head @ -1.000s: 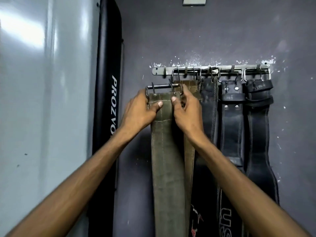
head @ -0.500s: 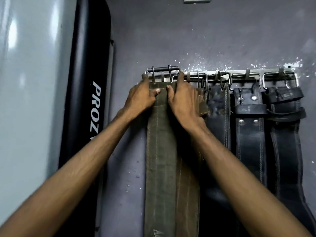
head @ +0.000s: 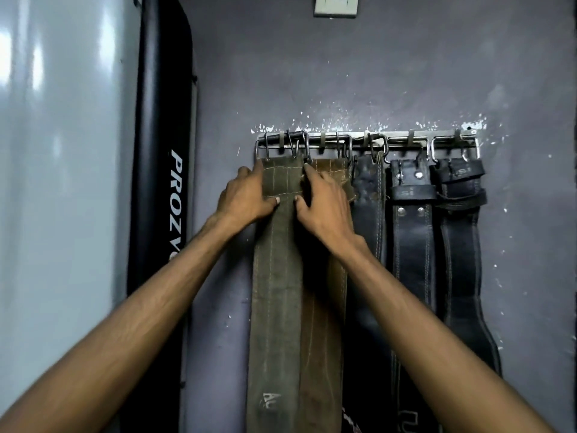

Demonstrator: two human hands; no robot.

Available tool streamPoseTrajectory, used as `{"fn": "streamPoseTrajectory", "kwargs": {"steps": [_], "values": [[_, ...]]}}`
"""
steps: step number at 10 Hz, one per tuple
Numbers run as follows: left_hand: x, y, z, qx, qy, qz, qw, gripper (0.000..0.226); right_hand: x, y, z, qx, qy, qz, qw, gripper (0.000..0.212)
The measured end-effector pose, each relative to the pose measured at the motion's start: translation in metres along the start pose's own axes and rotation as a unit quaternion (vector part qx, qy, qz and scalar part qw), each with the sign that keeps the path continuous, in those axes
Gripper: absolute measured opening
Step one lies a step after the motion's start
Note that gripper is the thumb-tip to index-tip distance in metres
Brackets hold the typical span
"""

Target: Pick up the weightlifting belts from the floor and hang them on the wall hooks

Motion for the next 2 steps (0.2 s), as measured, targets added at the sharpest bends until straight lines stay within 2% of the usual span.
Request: {"fn": "streamPoseTrajectory", "kwargs": {"steps": [2], "values": [[0.028, 0.070, 0.009, -0.028, -0.014, -0.029, 0.999, 0.090, 0.026, 0.051, -0.022, -0.035, -0.015, 0.006, 0.999, 0.063]]}}
Point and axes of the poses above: each hand's wrist, its own y-axis away from the middle knuckle, its own x-axis out of the back of the hand, z = x × y, the point moved 1 cm from there along -y, towards the middle knuckle, and after that the axes turned 14 degrees about -y, right-handed, at the moved point
